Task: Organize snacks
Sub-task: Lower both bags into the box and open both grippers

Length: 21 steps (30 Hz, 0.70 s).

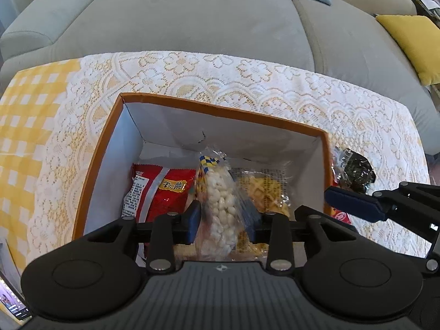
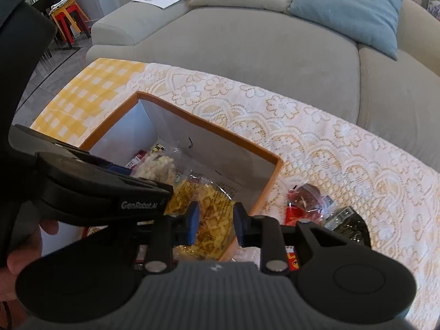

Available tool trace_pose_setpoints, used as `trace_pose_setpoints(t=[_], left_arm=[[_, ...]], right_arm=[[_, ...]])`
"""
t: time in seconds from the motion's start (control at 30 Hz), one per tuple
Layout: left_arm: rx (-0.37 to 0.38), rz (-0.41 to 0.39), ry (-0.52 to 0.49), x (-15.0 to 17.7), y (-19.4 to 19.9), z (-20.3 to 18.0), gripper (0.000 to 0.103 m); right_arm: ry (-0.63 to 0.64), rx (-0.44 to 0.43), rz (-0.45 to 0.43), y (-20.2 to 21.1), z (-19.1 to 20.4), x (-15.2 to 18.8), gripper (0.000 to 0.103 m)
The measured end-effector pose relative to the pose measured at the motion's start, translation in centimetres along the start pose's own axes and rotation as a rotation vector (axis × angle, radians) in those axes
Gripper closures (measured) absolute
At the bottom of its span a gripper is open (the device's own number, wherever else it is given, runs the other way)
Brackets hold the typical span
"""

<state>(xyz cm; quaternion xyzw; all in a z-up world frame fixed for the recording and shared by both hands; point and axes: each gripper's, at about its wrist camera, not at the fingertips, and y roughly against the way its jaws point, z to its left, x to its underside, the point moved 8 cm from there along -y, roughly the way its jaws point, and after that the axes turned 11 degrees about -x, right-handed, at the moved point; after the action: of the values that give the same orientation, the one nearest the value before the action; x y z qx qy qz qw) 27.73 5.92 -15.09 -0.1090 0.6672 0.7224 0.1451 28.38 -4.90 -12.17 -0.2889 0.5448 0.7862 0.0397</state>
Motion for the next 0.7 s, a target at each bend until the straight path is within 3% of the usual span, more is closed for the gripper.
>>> trace_pose_setpoints(t=[0.07,0.37,0.7], left_arm=[[-0.006,-0.003,-0.004,0.1,0.5,-0.2,0.056],[-0.019,-0.011,-0.008,0.8,3.7,-1.2,0.055],[-0.006,-0.127,-0.049,3.9,8.5,-4.6,0.055]], right_arm=[[0.005,0.012,-0.007,0.6,0.1,0.1,0.073],[0.006,0.027,-0.048,4.4,0.1,1.1,0.072],[-0.045,0.045,-0.157,9.7,-0.9,5.2,0.072]])
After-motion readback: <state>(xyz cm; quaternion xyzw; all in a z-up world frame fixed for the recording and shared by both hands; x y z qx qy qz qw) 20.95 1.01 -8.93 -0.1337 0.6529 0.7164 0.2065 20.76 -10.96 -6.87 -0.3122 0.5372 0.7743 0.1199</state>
